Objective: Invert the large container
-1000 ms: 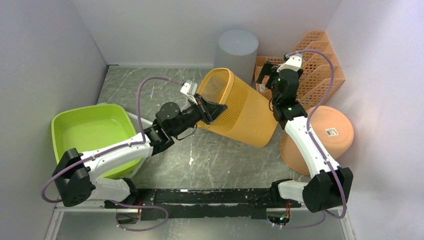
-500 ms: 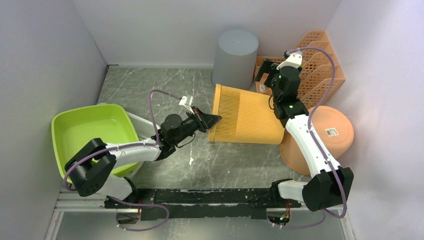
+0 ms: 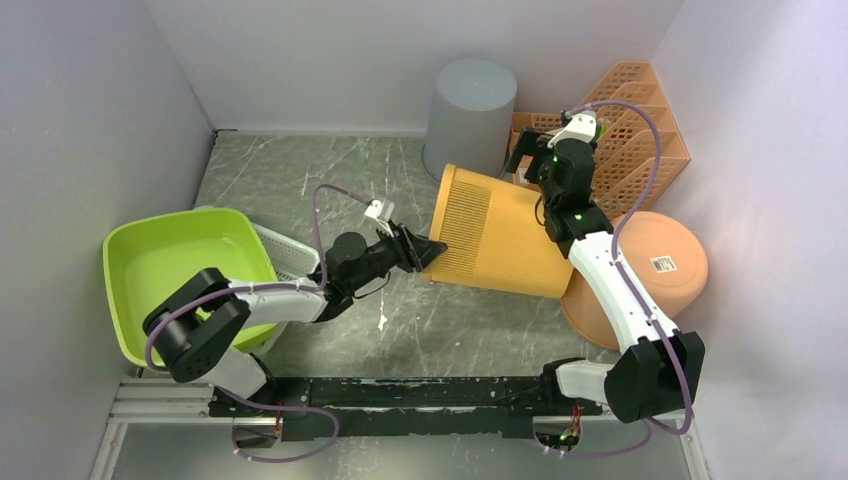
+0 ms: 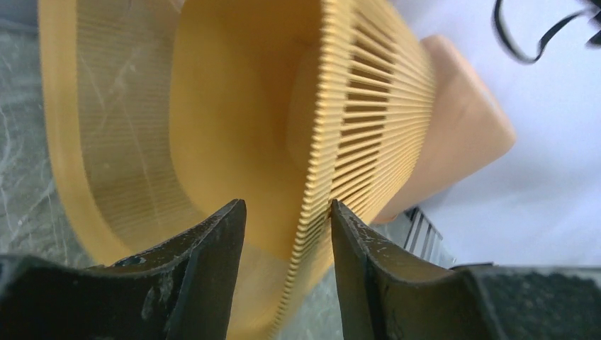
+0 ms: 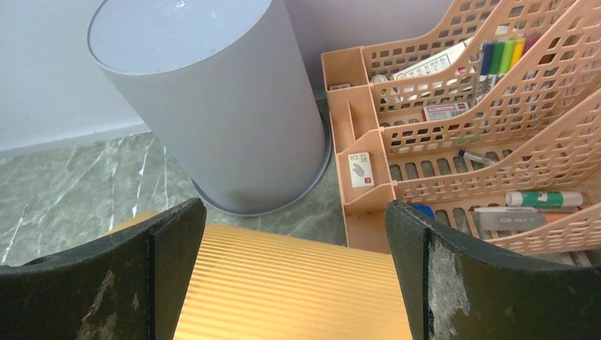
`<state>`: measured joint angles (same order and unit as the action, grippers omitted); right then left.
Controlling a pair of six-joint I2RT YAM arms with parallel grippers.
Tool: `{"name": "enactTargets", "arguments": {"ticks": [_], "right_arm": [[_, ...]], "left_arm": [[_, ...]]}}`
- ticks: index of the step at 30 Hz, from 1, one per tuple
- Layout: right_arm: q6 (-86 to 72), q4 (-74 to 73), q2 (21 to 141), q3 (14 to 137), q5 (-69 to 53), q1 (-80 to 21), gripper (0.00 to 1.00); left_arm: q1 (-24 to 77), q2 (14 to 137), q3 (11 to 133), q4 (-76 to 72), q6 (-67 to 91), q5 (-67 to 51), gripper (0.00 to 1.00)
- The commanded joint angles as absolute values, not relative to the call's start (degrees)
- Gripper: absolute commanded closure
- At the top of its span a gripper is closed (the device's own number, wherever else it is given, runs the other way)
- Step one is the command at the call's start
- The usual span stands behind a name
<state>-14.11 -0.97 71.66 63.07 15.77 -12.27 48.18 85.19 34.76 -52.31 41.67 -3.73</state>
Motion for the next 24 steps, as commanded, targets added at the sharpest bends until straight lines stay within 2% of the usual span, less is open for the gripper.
{"name": "enactTargets", "arguments": {"ticks": [1, 9, 17, 18, 24], "right_arm": [[-13.08, 0.68, 71.83, 62.23, 15.17, -11.67, 0.00], [-12.27, 1.40, 73.06, 61.87, 15.60, -11.69, 0.00], [-12.38, 1.34, 73.95, 61.74, 14.96, -11.69, 0.00], [-12.46, 1.37, 74.06, 61.77, 14.90, -11.65, 0.00], [-13.06, 1.43, 74.59, 61.48, 14.38, -11.69, 0.00]], "left_arm": [[47.83, 90.83, 33.24, -47.55, 35.97, -10.41, 0.43], [47.89, 97.24, 32.58, -59.82, 36.73, -18.18, 0.39], [47.83, 91.92, 30.67, -56.23, 29.34, -15.91, 0.02], [47.84, 90.47, 29.99, -55.20, 28.18, -15.12, 0.00], [47.88, 77.47, 29.50, -39.82, 18.08, -8.44, 0.01]]}}
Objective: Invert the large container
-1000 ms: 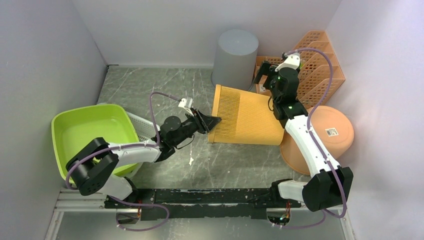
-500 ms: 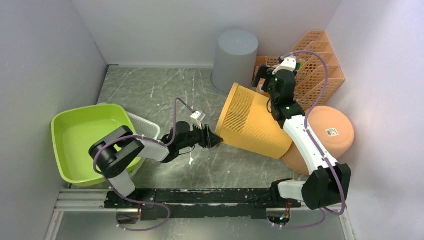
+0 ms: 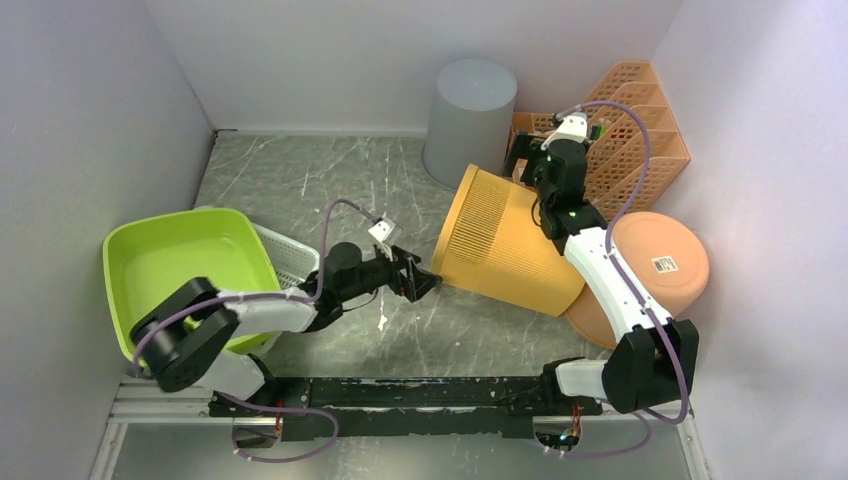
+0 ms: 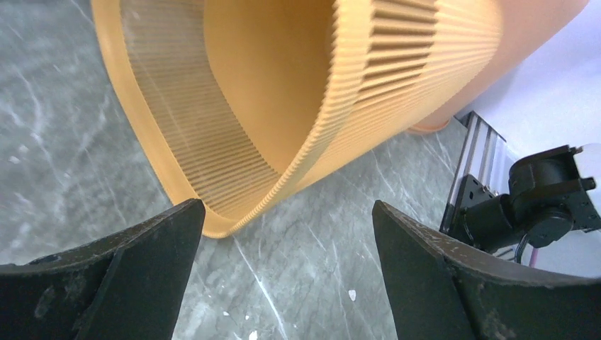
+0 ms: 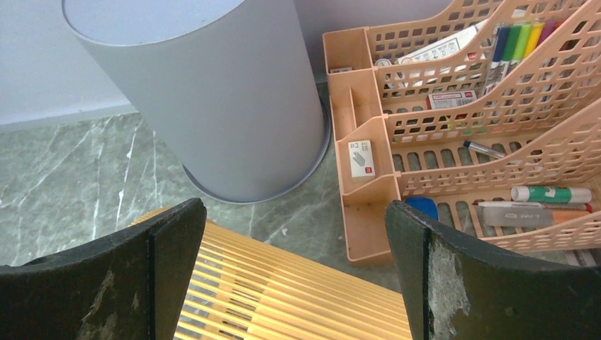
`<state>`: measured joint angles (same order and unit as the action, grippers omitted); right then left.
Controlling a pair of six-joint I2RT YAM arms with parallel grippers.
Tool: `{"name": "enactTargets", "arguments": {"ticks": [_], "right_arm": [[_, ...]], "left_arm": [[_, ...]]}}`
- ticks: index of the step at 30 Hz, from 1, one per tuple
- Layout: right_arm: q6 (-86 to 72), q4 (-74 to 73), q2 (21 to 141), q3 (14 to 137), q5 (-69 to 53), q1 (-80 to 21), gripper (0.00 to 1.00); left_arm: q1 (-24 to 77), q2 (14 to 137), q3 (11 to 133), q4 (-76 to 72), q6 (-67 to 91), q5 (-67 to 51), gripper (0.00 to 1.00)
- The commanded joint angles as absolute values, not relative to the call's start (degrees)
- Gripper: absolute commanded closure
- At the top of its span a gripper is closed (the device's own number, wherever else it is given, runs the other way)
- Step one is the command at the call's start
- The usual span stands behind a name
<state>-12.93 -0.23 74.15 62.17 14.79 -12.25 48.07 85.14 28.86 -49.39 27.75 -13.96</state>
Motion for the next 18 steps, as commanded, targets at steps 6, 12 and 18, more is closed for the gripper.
{"name": "enactTargets", "arguments": {"ticks": [6, 12, 18], "right_arm": [[-13.85, 0.59, 74.19, 62.02, 13.73, -11.61, 0.00], [-13.75, -0.18, 74.76, 63.55, 13.37, -11.71, 0.00], [-13.11, -1.45, 75.47, 67.33, 13.11, -11.68, 0.00]], "left_arm": [[47.74, 68.36, 35.60, -29.66, 11.87, -7.58, 0.00], [47.79, 73.41, 48.22, -28.87, 9.86, -14.14, 0.00], [45.81, 82.93, 56.34, -30.32, 10.91, -20.10, 0.00]]}}
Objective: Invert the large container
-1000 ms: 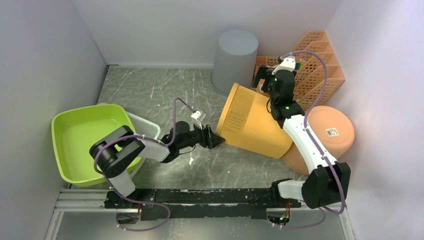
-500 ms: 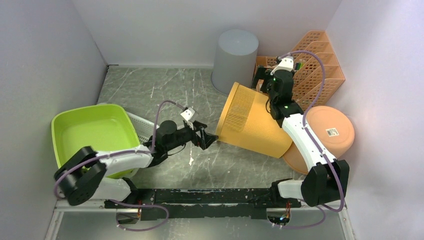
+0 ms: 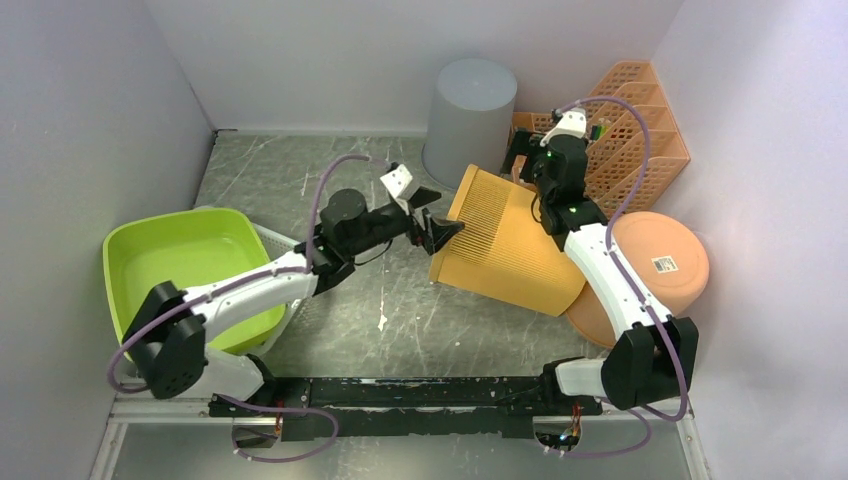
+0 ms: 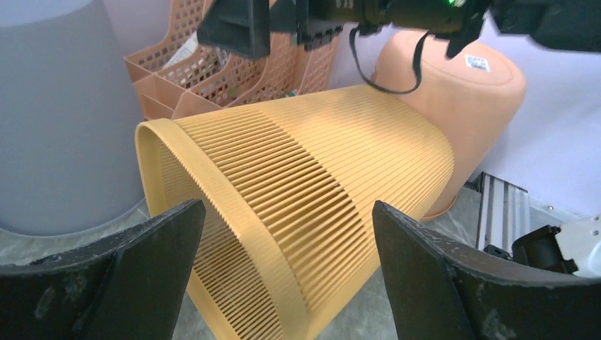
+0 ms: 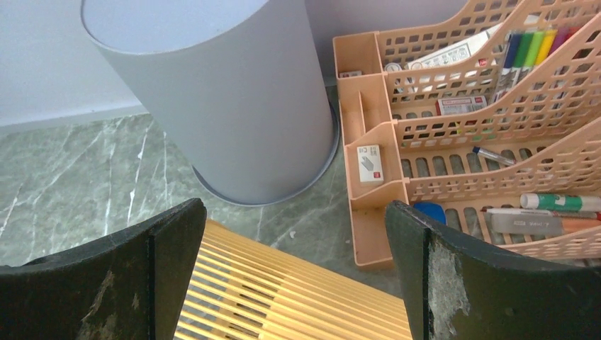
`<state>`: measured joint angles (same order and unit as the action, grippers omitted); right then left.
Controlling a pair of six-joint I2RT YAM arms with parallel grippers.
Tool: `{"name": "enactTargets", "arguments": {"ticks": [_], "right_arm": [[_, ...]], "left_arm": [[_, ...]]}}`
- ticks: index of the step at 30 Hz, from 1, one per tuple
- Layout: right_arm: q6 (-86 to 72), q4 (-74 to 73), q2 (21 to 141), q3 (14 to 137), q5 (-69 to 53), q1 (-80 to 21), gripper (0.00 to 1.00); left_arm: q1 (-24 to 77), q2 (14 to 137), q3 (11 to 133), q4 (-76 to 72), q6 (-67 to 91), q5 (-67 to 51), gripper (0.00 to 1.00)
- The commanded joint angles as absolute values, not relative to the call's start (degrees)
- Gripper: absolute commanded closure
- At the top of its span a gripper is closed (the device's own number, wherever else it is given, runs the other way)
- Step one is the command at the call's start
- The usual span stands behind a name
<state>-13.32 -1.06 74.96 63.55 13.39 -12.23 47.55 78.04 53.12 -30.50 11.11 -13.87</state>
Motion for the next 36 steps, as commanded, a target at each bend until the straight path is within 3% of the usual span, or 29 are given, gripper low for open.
{"name": "enactTargets", "arguments": {"ticks": [1, 17, 24, 25, 28, 29, 30, 32, 36], "right_arm": [[-12.98, -1.61, 75.56, 67.74, 13.34, -11.68, 0.00], [-12.04, -0.80, 76.24, 67.71, 15.34, -11.60, 0.00], [-11.43, -0.48, 75.99, 67.47, 16.51, -11.51, 0.00], [-11.36, -0.44, 75.95, 67.45, 16.75, -11.47, 0.00], [-11.17, -0.03, 75.85, 67.05, 17.37, -11.51, 0.00], [-11.16, 0.04, 75.85, 66.94, 17.52, -11.49, 0.00], [-11.09, 0.01, 75.90, 66.84, 17.65, -11.47, 0.00], [-11.00, 0.00, 76.02, 66.71, 17.83, -11.49, 0.00], [-11.18, 0.51, 75.92, 66.06, 18.05, -11.35, 0.00]], "left_arm": [[45.16, 84.14, 56.82, -31.49, 11.93, -21.34, 0.00], [41.18, 94.55, 60.61, -38.29, 18.01, -30.52, 0.00], [41.06, 98.87, 60.71, -40.77, 23.72, -35.85, 0.08], [41.12, 99.14, 60.99, -40.20, 23.88, -36.12, 0.12], [41.05, 99.46, 61.08, -40.09, 24.97, -37.29, 0.39], [41.12, 99.49, 61.04, -40.17, 25.58, -37.74, 0.51], [41.13, 99.38, 60.84, -40.47, 26.32, -38.14, 0.70], [41.09, 98.75, 59.64, -40.71, 27.26, -38.24, 0.92], [41.05, 96.26, 56.26, -39.60, 28.25, -35.64, 0.93]]}}
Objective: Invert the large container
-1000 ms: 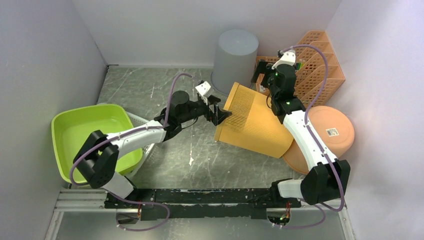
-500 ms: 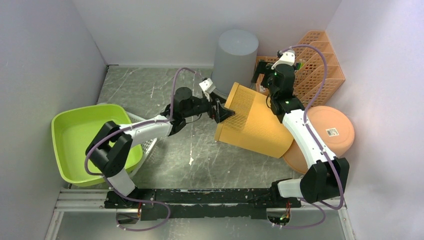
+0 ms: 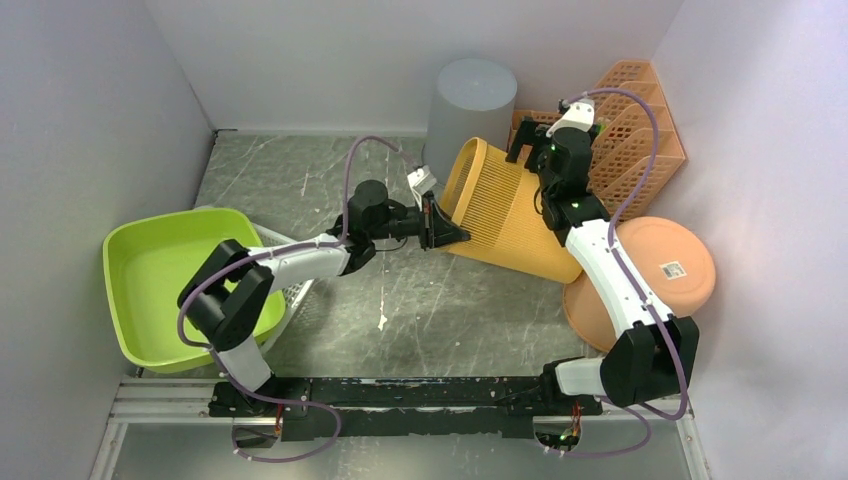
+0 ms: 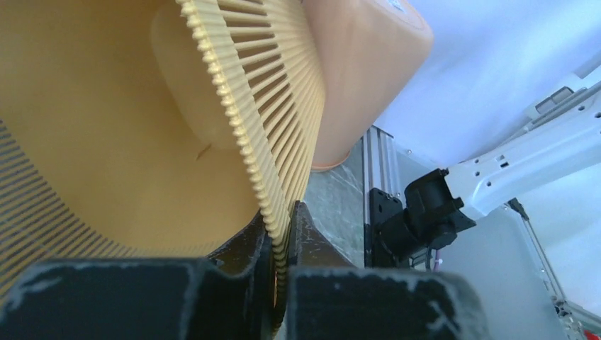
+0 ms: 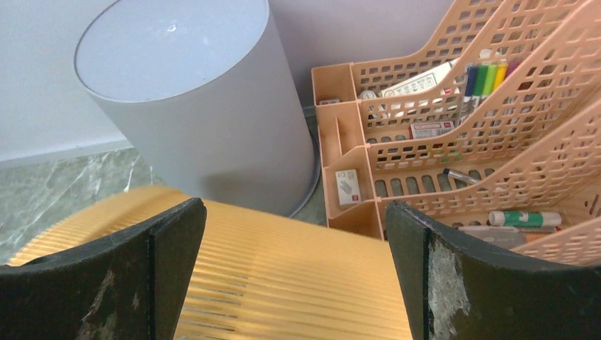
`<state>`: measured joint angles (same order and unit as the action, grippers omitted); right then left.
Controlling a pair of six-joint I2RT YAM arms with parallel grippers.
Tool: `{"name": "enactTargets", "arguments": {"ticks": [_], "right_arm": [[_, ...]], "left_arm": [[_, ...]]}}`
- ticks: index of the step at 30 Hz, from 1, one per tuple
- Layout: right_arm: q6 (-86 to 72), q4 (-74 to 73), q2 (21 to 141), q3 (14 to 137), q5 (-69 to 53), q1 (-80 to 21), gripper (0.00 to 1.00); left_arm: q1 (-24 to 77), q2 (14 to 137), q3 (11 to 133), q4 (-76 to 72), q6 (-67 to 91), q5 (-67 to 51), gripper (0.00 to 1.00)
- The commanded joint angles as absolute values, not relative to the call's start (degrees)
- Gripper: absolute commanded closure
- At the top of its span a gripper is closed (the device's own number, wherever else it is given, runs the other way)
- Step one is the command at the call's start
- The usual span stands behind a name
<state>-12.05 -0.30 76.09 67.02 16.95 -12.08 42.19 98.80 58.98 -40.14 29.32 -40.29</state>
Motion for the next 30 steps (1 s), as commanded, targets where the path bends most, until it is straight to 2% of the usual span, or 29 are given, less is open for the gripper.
{"name": "enactTargets", "arguments": {"ticks": [1, 9, 12, 16, 21, 30], "right_arm": [[-11.36, 0.71, 75.86, 65.83, 17.98, -11.36, 0.00], [-11.48, 0.78, 76.00, 65.10, 17.47, -11.25, 0.00], [-11.84, 1.01, 76.22, 64.86, 17.27, -11.16, 0.00], [-12.18, 1.10, 76.93, 65.04, 16.64, -11.12, 0.00], [-12.18, 0.54, 77.32, 66.31, 17.43, -9.83, 0.00], [-15.12, 1.39, 77.27, 68.20, 12.15, -4.97, 0.00]], "left_arm": [[40.91, 95.56, 55.06, -39.48, 28.52, -34.38, 0.93], [37.13, 82.89, 41.43, -37.26, 29.16, -23.10, 0.93], [36.85, 77.10, 39.13, -32.43, 28.02, -19.56, 0.93], [36.81, 71.79, 34.65, -33.35, 30.55, -17.59, 0.93], [36.28, 71.41, 29.17, -46.07, 39.34, -20.68, 0.93], [36.20, 84.31, 28.21, -79.88, 59.22, -29.03, 0.93]]}}
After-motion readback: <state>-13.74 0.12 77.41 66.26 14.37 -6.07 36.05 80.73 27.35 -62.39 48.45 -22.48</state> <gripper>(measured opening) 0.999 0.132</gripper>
